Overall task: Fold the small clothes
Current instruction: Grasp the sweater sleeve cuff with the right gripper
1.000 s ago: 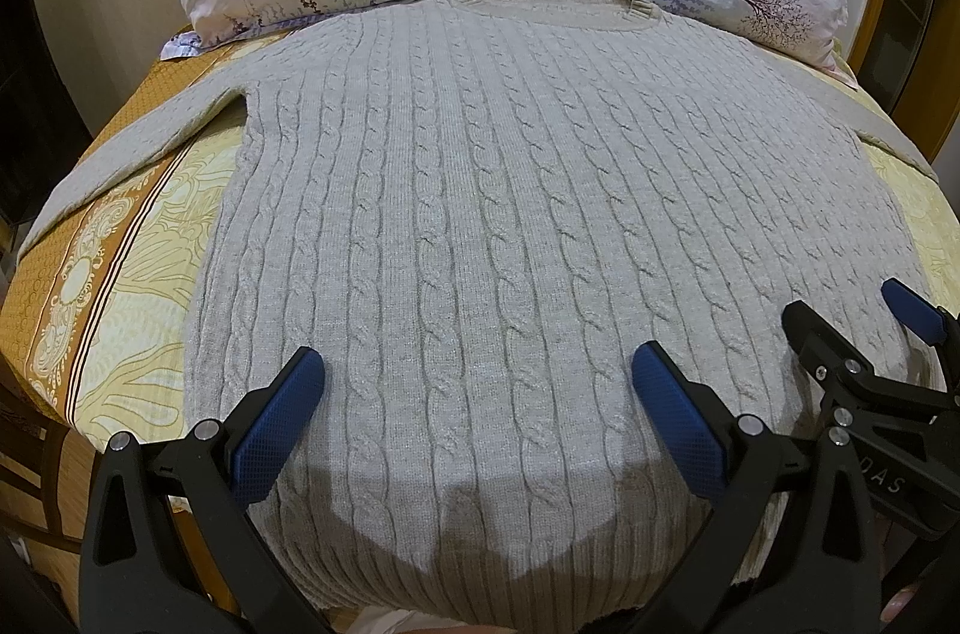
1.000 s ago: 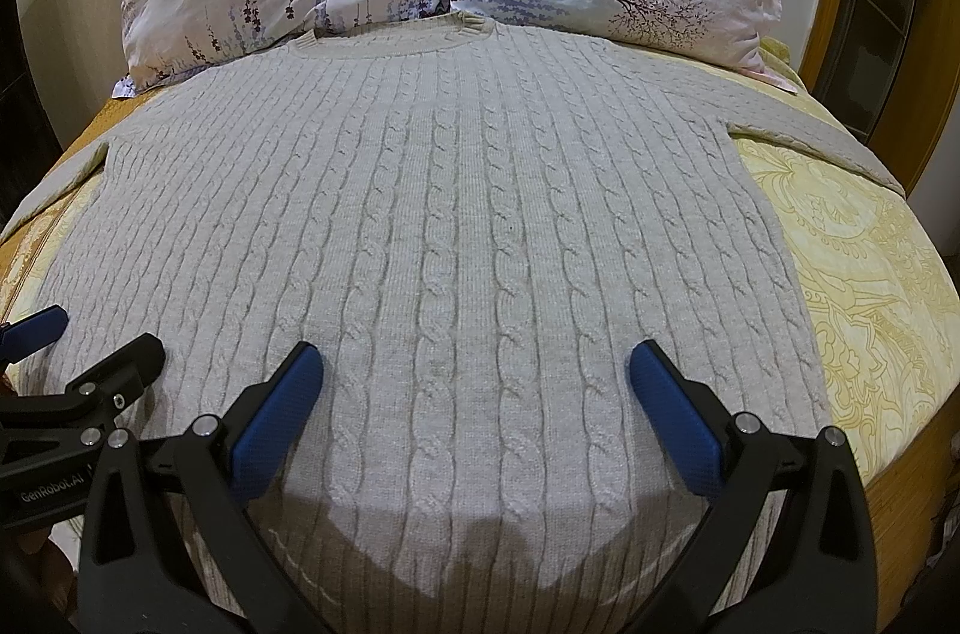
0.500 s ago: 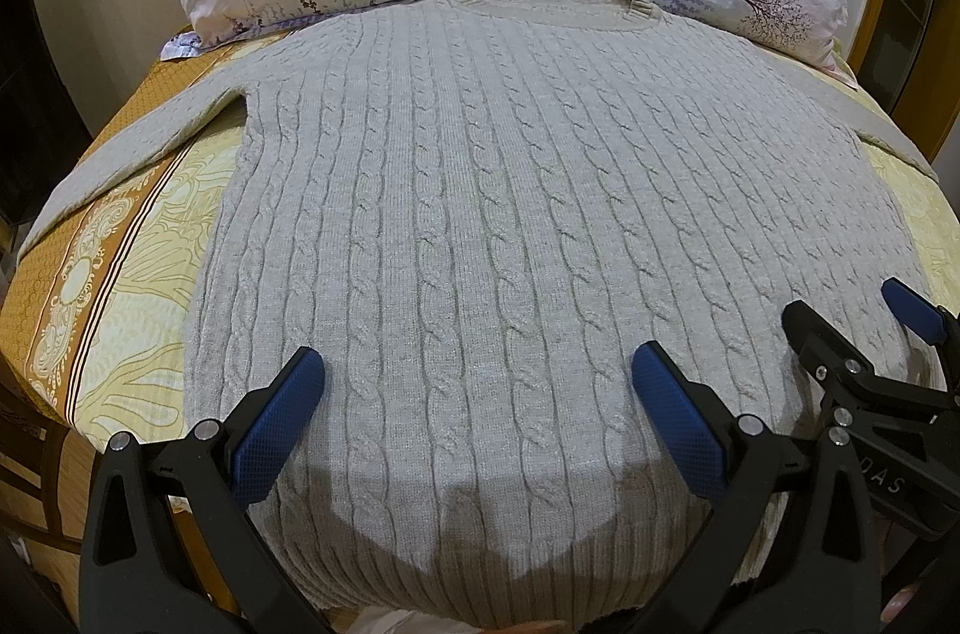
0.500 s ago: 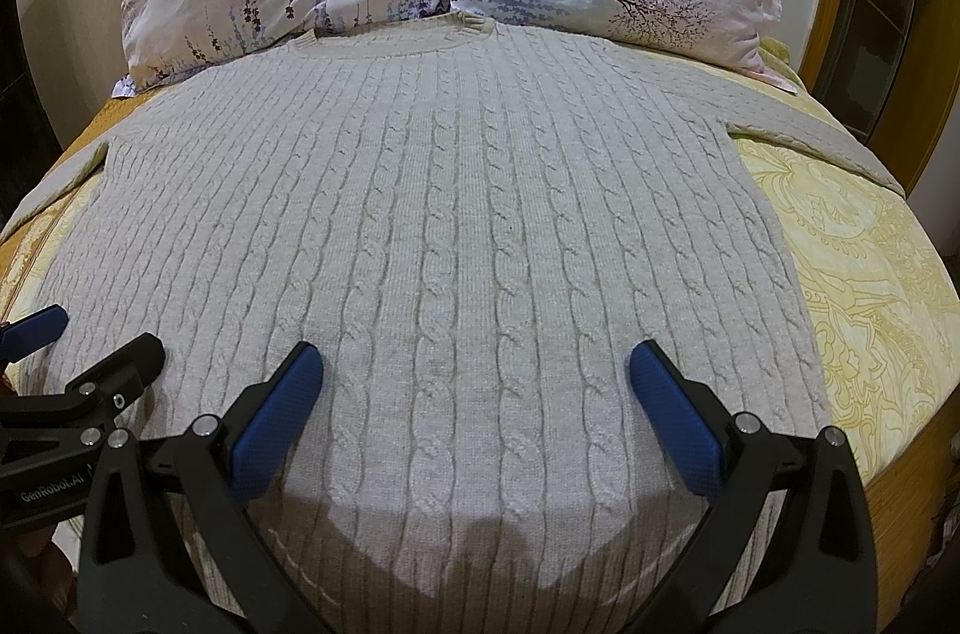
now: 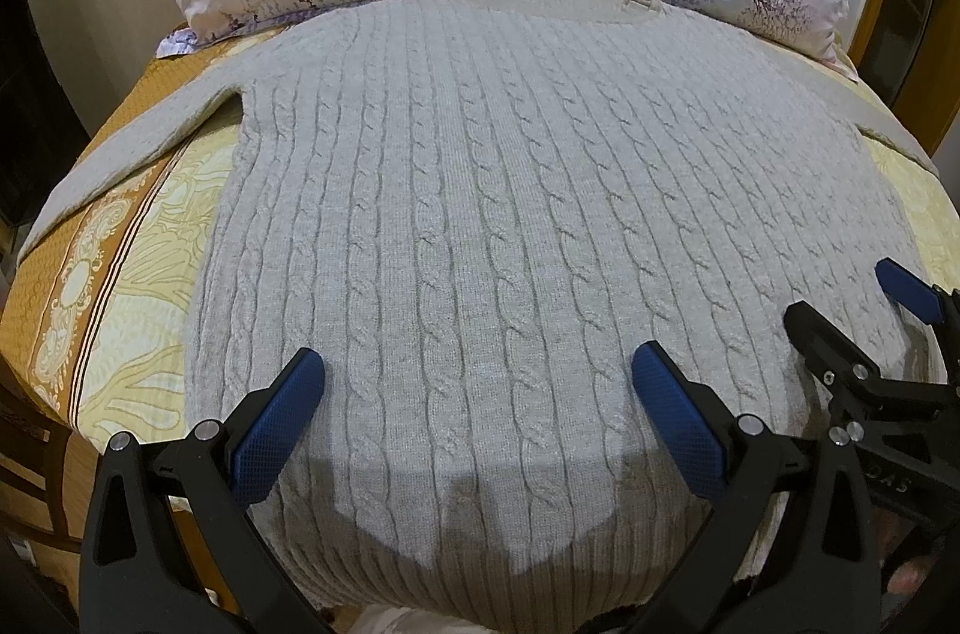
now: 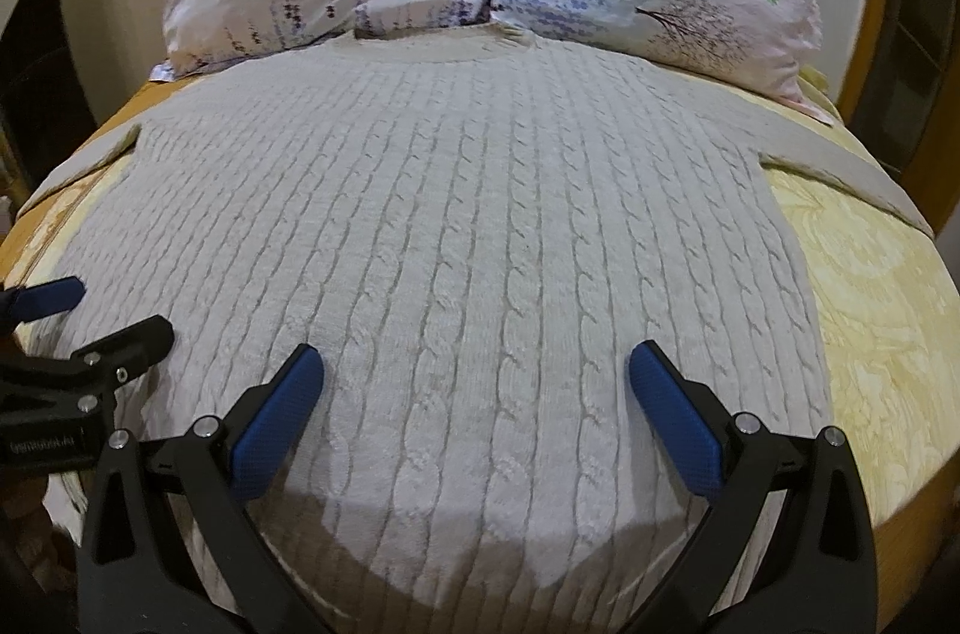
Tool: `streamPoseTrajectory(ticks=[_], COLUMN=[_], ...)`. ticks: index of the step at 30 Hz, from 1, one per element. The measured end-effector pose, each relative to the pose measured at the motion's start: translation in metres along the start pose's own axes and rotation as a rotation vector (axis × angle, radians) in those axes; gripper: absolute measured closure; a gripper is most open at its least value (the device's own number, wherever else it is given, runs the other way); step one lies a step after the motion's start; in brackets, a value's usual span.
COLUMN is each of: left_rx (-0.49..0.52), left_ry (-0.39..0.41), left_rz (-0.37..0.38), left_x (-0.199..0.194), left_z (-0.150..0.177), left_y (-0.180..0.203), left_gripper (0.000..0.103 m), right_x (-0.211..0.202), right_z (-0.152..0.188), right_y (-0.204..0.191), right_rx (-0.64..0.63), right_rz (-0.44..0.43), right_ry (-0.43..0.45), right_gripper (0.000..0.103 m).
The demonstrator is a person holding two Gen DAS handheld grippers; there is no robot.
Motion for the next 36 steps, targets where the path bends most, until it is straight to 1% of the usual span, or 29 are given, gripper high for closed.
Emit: streamPoseTrajectory(ticks=[2, 8, 11, 13, 15, 16, 18, 19, 20, 21, 22, 24, 25, 27, 29, 32, 34, 35, 36], left_rx=[0.003, 0.012, 0.021, 0.016, 0.009, 0.004, -0.003, -0.007, -0.015, -0.019, -0.021, -0.020, -0.018, -0.014, -0.013, -0.018, -0.017, -0.018, -0.019], left_ry=[-0.014, -0.054, -0.068, -0.063, -0.045, -0.036, -0.021, -0.018, -0.022, -0.030, -0.032, -0.017, -0.012, -0.004, 0.001, 0.002, -0.002, -0.005, -0.007], left_rz=[0.003, 0.010, 0.019, 0.013, 0.001, 0.004, 0.036, 0.059, 0.086, 0.095, 0.098, 0.088, 0.082, 0.076, 0.100, 0.130, 0.137, 0.144, 0.149], left_x=[0.002, 0.009, 0.013, 0.016, 0.019, 0.021, 0.024, 0.025, 0.028, 0.031, 0.034, 0.040, 0.041, 0.045, 0.048, 0.053, 0.055, 0.057, 0.058], left_z=[-0.001, -0.012, -0.020, -0.029, -0.041, -0.049, -0.060, -0.065, -0.072, -0.076, -0.080, -0.091, -0.094, -0.100, -0.105, -0.110, -0.111, -0.111, -0.112], left_y=[0.000, 0.001, 0.001, -0.003, -0.009, -0.012, -0.014, -0.014, -0.015, -0.016, -0.017, -0.019, -0.019, -0.020, -0.018, -0.014, -0.011, -0.010, -0.009], left_gripper=[0.001, 0.001, 0.001, 0.001, 0.001, 0.001, 0.001, 0.001, 0.001, 0.001, 0.001, 0.001, 0.001, 0.001, 0.001, 0.001, 0.001, 0.001, 0.001], right_x=[0.001, 0.004, 0.003, -0.002, -0.005, -0.007, -0.007, -0.006, -0.004, -0.002, 0.001, 0.010, 0.014, 0.024, 0.033, 0.039, 0.047, 0.047, 0.048], right_z=[-0.001, -0.006, -0.019, -0.039, -0.058, -0.067, -0.080, -0.084, -0.086, -0.087, -0.086, -0.081, -0.077, -0.067, -0.063, -0.069, -0.072, -0.072, -0.072], right_y=[0.000, 0.000, 0.011, 0.041, 0.082, 0.108, 0.158, 0.184, 0.212, 0.231, 0.254, 0.294, 0.308, 0.333, 0.346, 0.353, 0.356, 0.356, 0.357], right_rx=[-0.012, -0.031, 0.013, 0.103, 0.211, 0.281, 0.409, 0.477, 0.547, 0.593, 0.655, 0.787, 0.840, 0.938, 0.990, 0.982, 0.988, 0.989, 0.989], right_rz=[-0.016, -0.070, -0.144, -0.165, -0.146, -0.130, -0.097, -0.073, -0.048, -0.029, -0.006, 0.010, 0.012, 0.015, -0.001, 0.006, -0.022, -0.026, -0.025], right_ry=[-0.006, -0.065, -0.059, -0.030, 0.006, 0.027, 0.058, 0.067, 0.074, 0.073, 0.071, 0.073, 0.069, 0.055, 0.044, 0.065, 0.079, 0.084, 0.085], right_gripper=[0.002, 0.002, 0.004, 0.005, 0.007, 0.008, 0.014, 0.016, 0.022, 0.028, 0.031, 0.040, 0.041, 0.048, 0.051, 0.052, 0.053, 0.055, 0.059])
Point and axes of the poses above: each gripper's, at about its wrist camera, not at the fingertips, and x roughly the way its jaws point, y to its right, z to its underside, the point moved 8 cm from there along x, roughly the way its jaws point, and after that the axes turned 4 degrees about -z, right-handed, at the moved point
